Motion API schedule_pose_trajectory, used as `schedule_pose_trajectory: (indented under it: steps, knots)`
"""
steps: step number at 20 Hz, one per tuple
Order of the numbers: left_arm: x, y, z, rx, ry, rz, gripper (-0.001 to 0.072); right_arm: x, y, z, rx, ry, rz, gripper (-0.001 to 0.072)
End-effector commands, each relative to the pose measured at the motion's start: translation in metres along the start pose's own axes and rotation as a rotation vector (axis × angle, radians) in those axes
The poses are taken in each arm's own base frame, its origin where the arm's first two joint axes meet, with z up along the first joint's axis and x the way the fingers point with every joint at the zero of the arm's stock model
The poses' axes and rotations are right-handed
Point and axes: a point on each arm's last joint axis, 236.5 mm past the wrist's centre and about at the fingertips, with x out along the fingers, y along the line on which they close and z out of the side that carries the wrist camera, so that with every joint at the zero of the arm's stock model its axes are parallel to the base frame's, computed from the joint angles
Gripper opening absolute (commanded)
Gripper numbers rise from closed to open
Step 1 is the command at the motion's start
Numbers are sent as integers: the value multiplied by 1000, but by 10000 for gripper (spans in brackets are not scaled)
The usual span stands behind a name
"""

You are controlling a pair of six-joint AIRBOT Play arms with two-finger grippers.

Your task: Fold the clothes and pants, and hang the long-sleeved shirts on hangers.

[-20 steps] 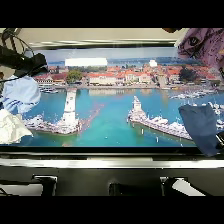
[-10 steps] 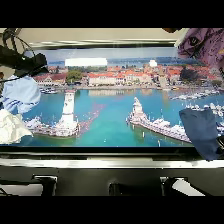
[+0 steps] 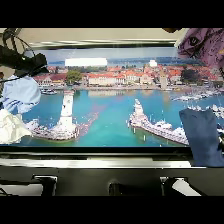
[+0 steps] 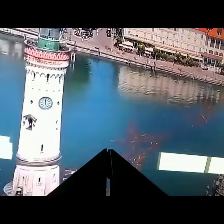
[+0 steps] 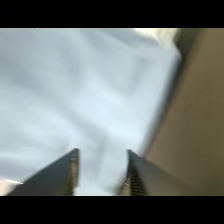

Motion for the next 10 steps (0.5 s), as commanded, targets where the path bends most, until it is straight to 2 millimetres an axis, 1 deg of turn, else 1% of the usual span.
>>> schedule_pose_trajectory:
  steps: [1, 2, 3, 4, 6, 8, 10]
  knots:
    - [1, 1, -3, 3, 13, 4, 19, -66, 86, 45, -147, -280, 373, 221]
    - [1, 2, -7, 28, 31, 8, 19, -89, 114, 47, -215, -347, 459, 146]
    - [1, 3, -10, 59, 43, 12, 19, -107, 140, 40, -296, -388, 522, 28]
    - [0, 3, -11, 98, 45, 11, 19, -122, 167, 25, -375, -411, 577, 32]
    - [-4, -1, -9, 157, 26, 11, 18, -141, 217, -16, -532, -427, 642, 31]
    - [-7, -5, -11, 236, 21, 23, 18, -155, 263, -71, -728, -440, 690, 31]
    - [-9, -6, -22, 328, 29, 57, 18, -163, 293, -129, -916, -434, 724, 31]
